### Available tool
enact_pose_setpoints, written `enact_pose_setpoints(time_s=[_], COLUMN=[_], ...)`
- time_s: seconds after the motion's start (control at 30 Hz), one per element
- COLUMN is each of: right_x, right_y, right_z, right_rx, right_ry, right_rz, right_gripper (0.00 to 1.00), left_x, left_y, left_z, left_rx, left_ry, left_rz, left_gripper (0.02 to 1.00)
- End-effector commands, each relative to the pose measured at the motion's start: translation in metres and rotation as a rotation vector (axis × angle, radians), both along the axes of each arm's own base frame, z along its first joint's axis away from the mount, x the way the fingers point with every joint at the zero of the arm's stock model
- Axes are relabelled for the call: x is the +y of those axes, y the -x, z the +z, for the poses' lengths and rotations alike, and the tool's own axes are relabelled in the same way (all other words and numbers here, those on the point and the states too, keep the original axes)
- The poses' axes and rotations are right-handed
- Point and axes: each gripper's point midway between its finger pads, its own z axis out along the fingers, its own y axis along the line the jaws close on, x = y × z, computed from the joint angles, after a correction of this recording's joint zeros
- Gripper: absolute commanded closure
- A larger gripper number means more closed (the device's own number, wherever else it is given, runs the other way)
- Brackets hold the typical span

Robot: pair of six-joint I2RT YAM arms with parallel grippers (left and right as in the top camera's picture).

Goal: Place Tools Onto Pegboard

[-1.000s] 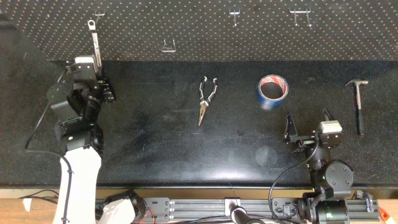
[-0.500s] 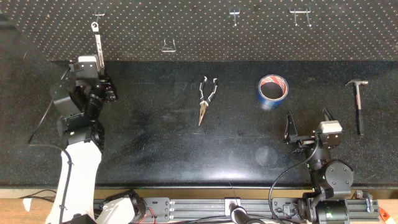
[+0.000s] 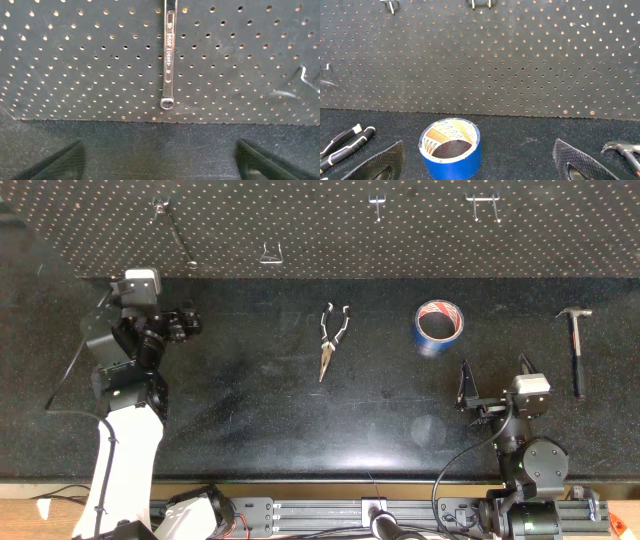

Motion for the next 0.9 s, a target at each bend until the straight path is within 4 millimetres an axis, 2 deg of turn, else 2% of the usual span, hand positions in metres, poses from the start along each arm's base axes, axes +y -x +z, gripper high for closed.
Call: enact_pose_setpoints(time_s=[0.03, 0.13, 0.2, 0.4, 0.63, 0.7, 0.73, 0.77, 0.83, 0.9], right_x=[-0.001, -0.001, -0.001, -0.001, -0.001, -0.001, -0.001, -0.001, -0.001, -0.001], right_y=[0.0, 0.0, 0.0, 0.0, 0.0, 0.0, 0.0, 0.0, 0.0, 0.0], right_z=[-0.001, -0.001, -0.001, -0.001, -0.001, -0.001, -0.001, -0.001, -0.001, -0.001], right_rx=[-0.001, -0.001, -0.001, -0.001, -0.001, -0.001, -0.001, -0.001, -0.001, -0.001], right_ry=[0.013, 0.013, 0.013, 0.013, 0.013, 0.013, 0.013, 0.013, 0.013, 0.013], right_rz=[-0.001, -0.001, -0.001, -0.001, -0.001, -0.001, -0.001, -0.001, -0.001, -0.001], right_gripper=[0.042, 0.042, 0.042, 0.042, 0.042, 0.042, 0.042, 0.042, 0.042, 0.042], left_x=[0.002, -0.003, -0.014, -0.035, -0.042, -0.063, -0.068, -0.081, -0.099, -0.127], left_y=[-0.001, 0.015, 0.034, 0.102, 0.098, 0.098, 0.099, 0.099, 0.098, 0.1], left_z=[0.001, 0.008, 0.02, -0.017, -0.015, 0.003, 0.008, 0.008, 0.002, -0.003], left_rx=[0.008, 0.03, 0.036, 0.299, 0.285, 0.214, 0.204, 0.213, 0.25, 0.276], left_ry=[-0.004, 0.003, 0.018, 0.102, 0.127, 0.22, 0.28, 0.263, 0.28, 0.318], left_rz=[0.007, 0.006, -0.012, -0.011, -0.05, -0.129, -0.106, -0.145, -0.07, -0.035], left_gripper=[0.023, 0.023, 0.023, 0.023, 0.023, 0.02, 0.02, 0.023, 0.023, 0.023])
